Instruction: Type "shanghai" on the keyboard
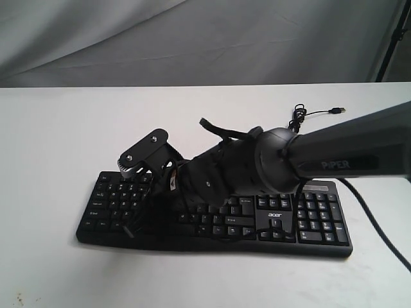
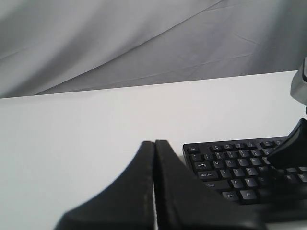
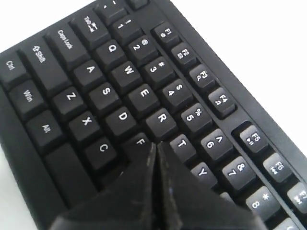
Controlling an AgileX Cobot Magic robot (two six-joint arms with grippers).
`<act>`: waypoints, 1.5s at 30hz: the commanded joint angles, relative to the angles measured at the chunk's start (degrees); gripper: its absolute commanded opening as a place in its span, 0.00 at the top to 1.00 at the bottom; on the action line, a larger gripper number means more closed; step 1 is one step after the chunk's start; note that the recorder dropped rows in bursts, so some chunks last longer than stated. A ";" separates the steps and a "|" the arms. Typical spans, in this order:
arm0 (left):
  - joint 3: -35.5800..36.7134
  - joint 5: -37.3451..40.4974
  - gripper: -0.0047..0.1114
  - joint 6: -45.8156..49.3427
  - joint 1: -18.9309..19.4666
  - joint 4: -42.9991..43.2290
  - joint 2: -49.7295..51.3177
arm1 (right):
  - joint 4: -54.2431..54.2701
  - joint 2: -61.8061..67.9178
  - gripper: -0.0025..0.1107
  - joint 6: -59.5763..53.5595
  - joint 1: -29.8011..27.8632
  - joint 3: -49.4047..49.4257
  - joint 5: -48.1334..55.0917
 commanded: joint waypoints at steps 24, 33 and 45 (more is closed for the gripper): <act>0.25 -0.16 0.96 -0.16 -0.20 0.04 -0.20 | -0.67 -4.82 0.98 -0.39 -1.43 4.68 -1.73; 0.25 -0.16 0.96 -0.16 -0.20 0.04 -0.20 | -0.23 -2.82 0.98 -0.39 -1.43 4.68 -2.65; 0.25 -0.16 0.96 -0.16 -0.20 0.04 -0.20 | -0.08 -2.63 0.98 -0.39 -1.32 4.68 -2.80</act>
